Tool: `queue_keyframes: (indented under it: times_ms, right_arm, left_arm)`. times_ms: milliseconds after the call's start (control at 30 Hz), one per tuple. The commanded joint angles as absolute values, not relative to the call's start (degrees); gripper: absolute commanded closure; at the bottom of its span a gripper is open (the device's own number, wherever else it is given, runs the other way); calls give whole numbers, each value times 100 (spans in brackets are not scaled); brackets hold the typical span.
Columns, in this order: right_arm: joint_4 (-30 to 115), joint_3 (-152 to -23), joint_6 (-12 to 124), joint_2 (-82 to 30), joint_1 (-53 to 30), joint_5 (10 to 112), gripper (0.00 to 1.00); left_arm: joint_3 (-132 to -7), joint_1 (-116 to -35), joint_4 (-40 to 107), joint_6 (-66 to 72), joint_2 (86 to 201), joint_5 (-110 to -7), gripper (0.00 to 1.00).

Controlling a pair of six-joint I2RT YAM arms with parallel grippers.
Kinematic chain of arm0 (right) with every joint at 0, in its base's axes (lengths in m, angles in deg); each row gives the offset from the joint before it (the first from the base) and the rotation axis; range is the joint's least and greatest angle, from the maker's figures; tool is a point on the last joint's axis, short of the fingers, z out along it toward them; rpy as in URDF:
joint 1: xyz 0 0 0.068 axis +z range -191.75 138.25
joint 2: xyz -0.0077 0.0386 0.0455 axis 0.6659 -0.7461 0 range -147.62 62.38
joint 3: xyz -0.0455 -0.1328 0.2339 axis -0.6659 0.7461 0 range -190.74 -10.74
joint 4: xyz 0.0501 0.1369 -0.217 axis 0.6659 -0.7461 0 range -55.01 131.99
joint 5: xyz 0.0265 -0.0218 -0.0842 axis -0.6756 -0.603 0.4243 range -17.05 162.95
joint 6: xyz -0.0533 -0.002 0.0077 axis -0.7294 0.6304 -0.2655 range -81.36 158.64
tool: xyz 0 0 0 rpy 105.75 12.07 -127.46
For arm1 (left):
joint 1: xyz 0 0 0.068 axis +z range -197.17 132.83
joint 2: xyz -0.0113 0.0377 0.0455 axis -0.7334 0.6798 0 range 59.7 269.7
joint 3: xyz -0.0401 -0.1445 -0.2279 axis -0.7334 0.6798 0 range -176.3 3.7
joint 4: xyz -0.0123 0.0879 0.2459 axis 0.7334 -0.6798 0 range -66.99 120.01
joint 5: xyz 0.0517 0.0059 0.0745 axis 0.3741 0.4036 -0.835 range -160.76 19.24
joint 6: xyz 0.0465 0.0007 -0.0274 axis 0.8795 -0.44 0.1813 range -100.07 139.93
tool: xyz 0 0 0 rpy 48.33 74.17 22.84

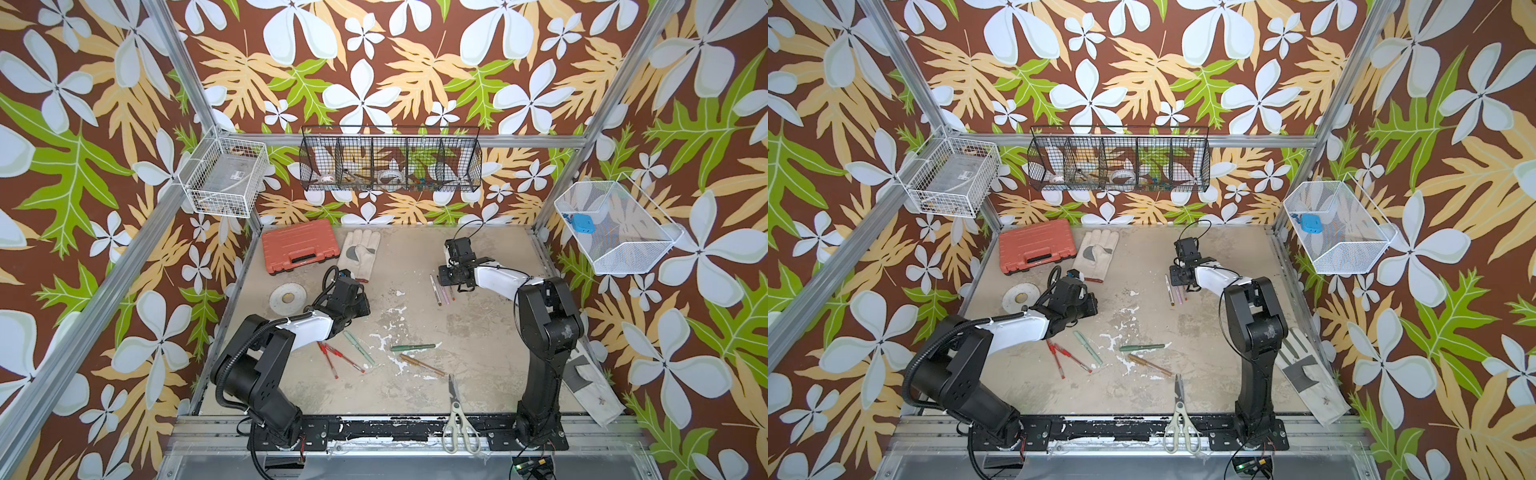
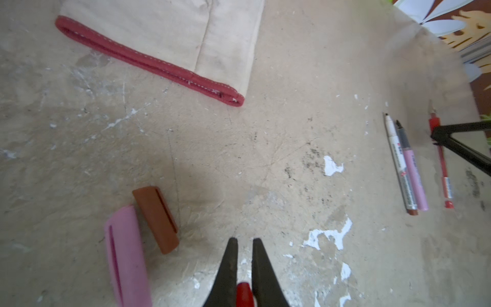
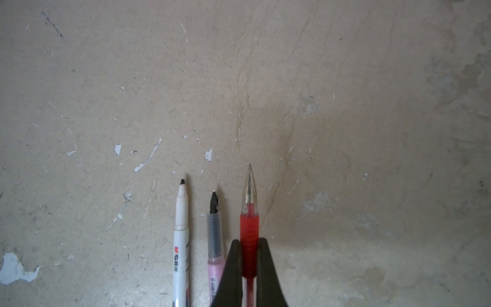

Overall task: Remove pen caps from pens
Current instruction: Place the pen at the center of the table, then place the pen cap at the center of the table.

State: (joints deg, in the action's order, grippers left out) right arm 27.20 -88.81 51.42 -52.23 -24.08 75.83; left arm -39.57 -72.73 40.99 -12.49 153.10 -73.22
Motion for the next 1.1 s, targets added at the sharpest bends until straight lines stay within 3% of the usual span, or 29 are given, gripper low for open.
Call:
queue_keyframes:
  times_ms: [0, 267, 667, 833, 1067]
  right_arm:
    - [2775, -8827, 5060, -5245, -2408, 7454, 97]
    - [2741, -8765, 5199, -5327, -2411, 7416, 96]
    - [2654, -8796, 5232, -5352, -2408, 7386, 85]
    - [2670, -8783, 5262, -5179, -2410, 7326, 78]
    - [2719, -8510, 5243, -4424, -2408, 7418, 77]
  left_arm:
    - [-4169, -7265, 3897, -1078, 15479, -7698, 100]
    - [-4669, -7257, 3614, -914, 16139, -7891, 100]
    - [-4875, -7257, 3500, -792, 16507, -7834, 95]
    - [-4901, -7257, 3475, -778, 16523, -7858, 90]
    - [-4956, -7257, 3445, -731, 16508, -7863, 81]
